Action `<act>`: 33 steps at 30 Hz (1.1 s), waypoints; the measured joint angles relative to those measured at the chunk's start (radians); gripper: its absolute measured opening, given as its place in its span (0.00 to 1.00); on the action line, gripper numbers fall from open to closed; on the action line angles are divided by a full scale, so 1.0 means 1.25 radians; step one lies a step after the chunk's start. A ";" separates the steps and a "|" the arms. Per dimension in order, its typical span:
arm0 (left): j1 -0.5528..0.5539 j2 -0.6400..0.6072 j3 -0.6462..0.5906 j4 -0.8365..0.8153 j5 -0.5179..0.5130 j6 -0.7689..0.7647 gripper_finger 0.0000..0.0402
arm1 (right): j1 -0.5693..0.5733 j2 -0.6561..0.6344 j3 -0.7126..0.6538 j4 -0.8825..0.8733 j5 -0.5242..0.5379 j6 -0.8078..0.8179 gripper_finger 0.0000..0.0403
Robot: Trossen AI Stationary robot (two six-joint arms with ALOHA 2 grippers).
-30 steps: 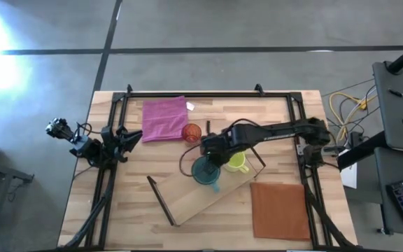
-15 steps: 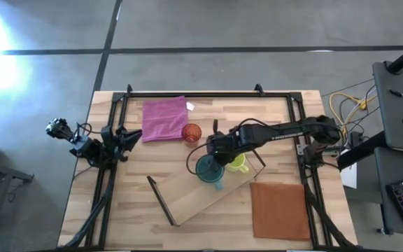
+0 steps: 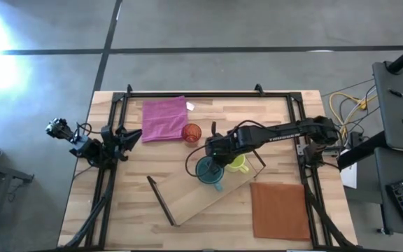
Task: Stack small to large cups/mugs on shelf
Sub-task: Put the blue mug on the shelf
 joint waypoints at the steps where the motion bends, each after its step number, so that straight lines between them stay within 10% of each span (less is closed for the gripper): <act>1: 0.000 0.000 0.000 0.000 0.000 0.000 0.18 | 0.000 0.000 0.000 -0.002 0.000 0.000 0.04; 33: 0.000 0.000 0.000 0.000 0.000 0.000 0.18 | 0.016 -0.002 0.075 -0.097 0.073 -0.048 0.27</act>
